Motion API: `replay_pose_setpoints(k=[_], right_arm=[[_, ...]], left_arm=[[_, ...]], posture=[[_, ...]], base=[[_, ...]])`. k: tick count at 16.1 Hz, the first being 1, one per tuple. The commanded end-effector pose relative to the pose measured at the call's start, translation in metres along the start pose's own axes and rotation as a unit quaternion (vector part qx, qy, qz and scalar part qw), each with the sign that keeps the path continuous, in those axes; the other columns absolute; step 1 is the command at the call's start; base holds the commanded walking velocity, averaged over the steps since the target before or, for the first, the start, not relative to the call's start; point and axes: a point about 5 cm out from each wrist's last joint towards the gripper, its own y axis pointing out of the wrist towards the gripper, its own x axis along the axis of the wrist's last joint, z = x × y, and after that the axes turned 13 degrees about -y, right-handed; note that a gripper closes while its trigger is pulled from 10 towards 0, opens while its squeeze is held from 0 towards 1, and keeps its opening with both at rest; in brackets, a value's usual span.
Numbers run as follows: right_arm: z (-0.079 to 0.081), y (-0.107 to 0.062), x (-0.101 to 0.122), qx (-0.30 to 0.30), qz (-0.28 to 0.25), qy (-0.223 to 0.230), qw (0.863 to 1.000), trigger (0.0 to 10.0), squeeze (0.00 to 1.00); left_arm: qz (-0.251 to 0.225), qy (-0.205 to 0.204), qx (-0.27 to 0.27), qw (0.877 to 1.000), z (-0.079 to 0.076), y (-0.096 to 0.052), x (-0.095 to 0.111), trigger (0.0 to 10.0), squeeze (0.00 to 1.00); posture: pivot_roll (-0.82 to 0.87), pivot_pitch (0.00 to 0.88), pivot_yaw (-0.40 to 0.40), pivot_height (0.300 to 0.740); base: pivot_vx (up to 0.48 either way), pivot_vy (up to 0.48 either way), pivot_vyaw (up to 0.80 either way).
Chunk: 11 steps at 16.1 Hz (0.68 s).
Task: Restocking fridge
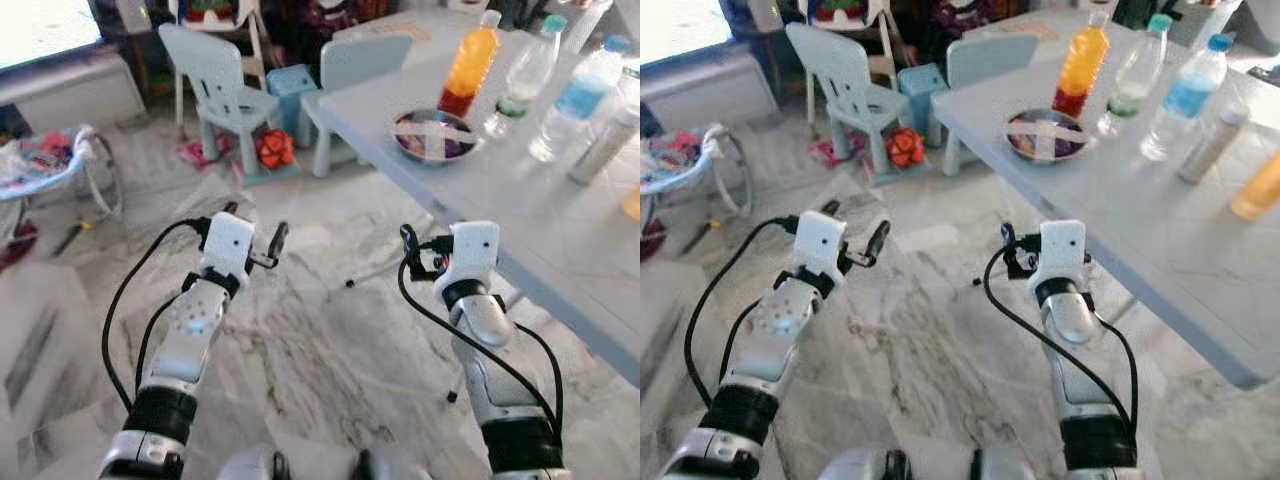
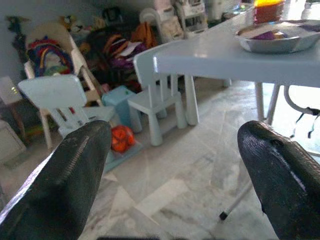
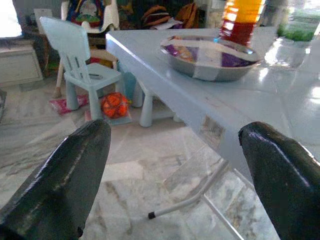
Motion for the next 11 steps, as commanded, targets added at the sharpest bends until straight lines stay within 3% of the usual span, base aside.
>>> replay_pose_setpoints(k=[1, 3, 11], right_arm=[[-0.005, -0.0009, -0.0015, -0.004, 0.001, -0.001, 1.0, 10.0, 0.0], [-0.0047, -0.001, -0.0012, -0.003, -0.001, -0.002, 1.0, 10.0, 0.0], [-0.0113, 0.005, 0.0009, -0.013, -0.002, 0.002, 1.0, 10.0, 0.0]], left_arm=[[0.001, 0.003, -0.009, 1.0, -0.0064, 0.0014, -0.001, 10.0, 0.0], [-0.011, 0.02, -0.032, 0.999, -0.0111, 0.0004, 0.0013, 10.0, 0.0], [-0.009, 0.037, -0.045, 0.998, -0.0161, -0.0019, -0.0012, 10.0, 0.0]], posture=[[0.01, 0.095, -0.001, 0.74], [0.01, 0.092, -0.003, 0.74], [0.02, 0.093, -0.002, 0.74]], base=[[0.27, 0.398, 0.0], [0.343, 0.321, 0.0], [0.459, 0.0, 0.0]])
